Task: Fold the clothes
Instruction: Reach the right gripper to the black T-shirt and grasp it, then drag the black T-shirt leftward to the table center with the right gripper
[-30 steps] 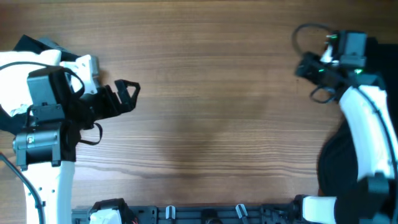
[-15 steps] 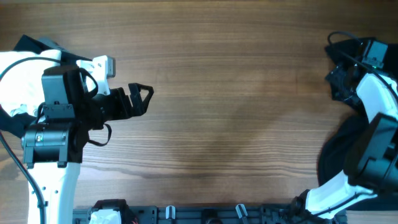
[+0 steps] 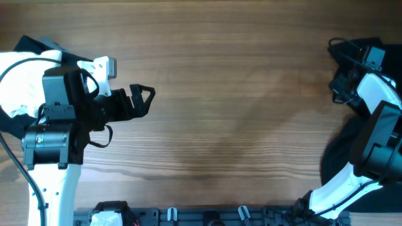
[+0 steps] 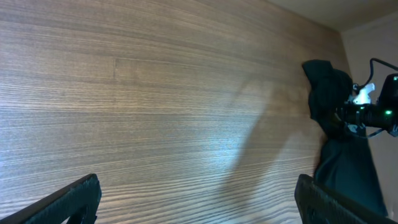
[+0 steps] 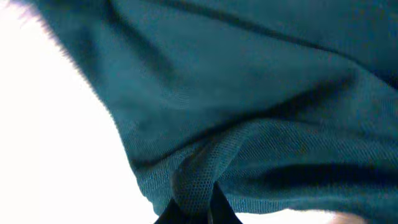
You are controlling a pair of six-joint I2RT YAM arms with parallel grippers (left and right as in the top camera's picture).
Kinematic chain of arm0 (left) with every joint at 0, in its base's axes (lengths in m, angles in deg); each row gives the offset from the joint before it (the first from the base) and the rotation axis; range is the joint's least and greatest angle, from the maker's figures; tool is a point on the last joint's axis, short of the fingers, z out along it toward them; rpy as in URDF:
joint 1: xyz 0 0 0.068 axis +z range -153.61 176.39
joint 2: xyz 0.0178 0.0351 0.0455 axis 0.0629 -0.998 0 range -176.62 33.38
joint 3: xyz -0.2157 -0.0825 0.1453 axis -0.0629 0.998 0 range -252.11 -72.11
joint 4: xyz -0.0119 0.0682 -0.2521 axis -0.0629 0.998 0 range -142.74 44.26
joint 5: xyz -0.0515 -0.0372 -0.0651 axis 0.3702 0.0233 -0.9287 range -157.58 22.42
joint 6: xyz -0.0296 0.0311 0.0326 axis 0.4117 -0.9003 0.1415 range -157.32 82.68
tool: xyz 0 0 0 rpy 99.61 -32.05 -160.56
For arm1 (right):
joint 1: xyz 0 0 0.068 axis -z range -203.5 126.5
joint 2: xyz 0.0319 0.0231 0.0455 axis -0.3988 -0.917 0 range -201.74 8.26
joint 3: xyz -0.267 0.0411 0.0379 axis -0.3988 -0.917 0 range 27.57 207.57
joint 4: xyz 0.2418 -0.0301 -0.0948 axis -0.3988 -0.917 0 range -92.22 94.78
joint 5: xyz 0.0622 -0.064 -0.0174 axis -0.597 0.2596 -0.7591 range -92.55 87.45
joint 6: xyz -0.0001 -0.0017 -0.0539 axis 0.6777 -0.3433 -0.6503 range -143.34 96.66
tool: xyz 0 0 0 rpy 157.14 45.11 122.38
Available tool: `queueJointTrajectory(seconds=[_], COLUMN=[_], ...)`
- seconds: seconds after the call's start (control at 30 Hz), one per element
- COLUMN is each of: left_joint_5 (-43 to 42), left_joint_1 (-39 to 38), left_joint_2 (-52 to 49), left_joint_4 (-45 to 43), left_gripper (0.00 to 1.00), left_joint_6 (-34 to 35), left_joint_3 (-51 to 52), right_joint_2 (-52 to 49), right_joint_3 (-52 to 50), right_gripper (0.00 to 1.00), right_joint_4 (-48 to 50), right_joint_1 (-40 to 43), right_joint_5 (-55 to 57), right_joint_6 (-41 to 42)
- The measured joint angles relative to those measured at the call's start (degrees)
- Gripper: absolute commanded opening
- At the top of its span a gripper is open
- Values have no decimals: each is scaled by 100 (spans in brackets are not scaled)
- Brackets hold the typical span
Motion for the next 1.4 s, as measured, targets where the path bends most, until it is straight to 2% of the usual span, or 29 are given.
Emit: queueJointTrajectory(seconds=[0.1,0.23,0.37,0.47,0.5,0.53,0.57,0.6,0.63,0.77,0.83,0.9,1.07,1.17,1.2,1.23,1.37,1.4], left_joint_5=[7,140,376,640,704,807,870,940,986,1132,1169,1187,1250,1266,1276,1309,1405,1410], left_joint_1=[0,4,85,184,205,214,223,234,234,234,234,234,-17,-439,-590,-748,-1169,-1246], left_joint_2=[0,0,2,39,59,87,109,140,162,188,181,175,-61,-527,-741,-999,-2079,-2402], left_joint_4=[0,-7,-7,-11,-13,-24,-28,-28,-31,-24,-24,-26,-42,-144,-219,-315,-844,-1036], left_gripper=[99,99,100,100,100,100,100,100,100,100,96,88,70,52,40,33,31,35], left_joint_6=[0,2,2,2,2,2,2,2,2,2,2,7,-20,-50,-52,-68,-92,-90], left_joint_3=[0,-17,-245,-509,-579,-664,-710,-761,-782,-811,-811,-813,-817,-835,-835,-841,-852,-852], right_joint_2=[57,428,925,1091,1091,1091,1091,1091,1091,1091,1150,1274,2291,3156,3377,3681,4256,4325], right_joint_3=[0,2,26,57,66,66,63,63,63,66,63,63,57,59,61,63,79,79], right_gripper=[4,4,4,4,11,43,60,73,80,86,87,86,82,78,77,77,77,77], right_joint_4=[-28,-131,-157,-17,46,136,199,297,396,315,-28,-247,-529,-592,-597,-621,-872,-1001], right_joint_1=[-229,-1139,-2618,-4048,-4433,-4977,-5366,-5814,-6220,-7193,-7202,-6994,-5932,-5169,-4996,-4750,-4218,-4107], right_joint_5=[-520,-1233,-1569,-1773,-1834,-1882,-1930,-1939,-1939,-1534,-1123,-927,-623,-540,-522,-520,-549,-564], right_joint_6=[-160,-391,-494,-459,-422,-367,-317,-299,-247,-37,37,81,168,282,295,332,424,446])
